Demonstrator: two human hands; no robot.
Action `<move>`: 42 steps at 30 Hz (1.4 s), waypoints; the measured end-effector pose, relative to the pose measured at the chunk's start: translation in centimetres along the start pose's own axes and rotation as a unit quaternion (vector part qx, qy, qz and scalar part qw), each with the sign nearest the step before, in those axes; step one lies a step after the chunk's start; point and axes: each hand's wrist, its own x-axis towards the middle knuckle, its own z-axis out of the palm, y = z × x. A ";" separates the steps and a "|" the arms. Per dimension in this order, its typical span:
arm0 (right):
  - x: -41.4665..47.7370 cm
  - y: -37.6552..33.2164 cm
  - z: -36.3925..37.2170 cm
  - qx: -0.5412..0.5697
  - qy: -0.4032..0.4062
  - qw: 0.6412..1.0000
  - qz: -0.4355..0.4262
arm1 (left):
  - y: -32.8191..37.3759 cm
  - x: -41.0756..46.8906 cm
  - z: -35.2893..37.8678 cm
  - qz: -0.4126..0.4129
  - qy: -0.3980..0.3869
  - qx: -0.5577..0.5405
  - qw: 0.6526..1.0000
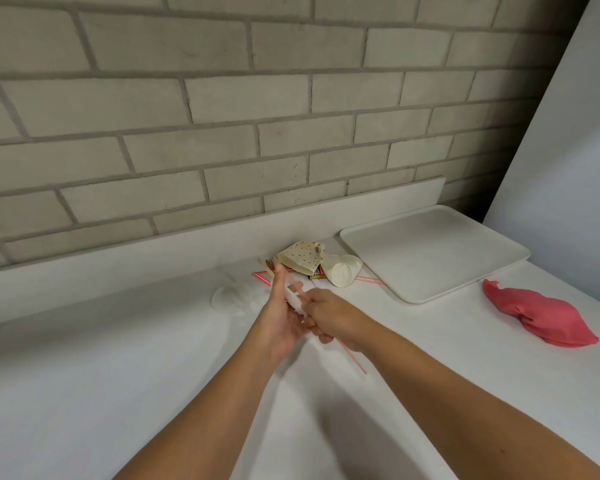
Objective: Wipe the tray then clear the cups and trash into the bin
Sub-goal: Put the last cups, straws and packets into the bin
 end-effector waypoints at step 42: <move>13.0 -5.7 0.2 -0.217 0.109 0.964 -0.108 | 7.3 1.4 -10.8 0.117 0.270 -0.012 0.956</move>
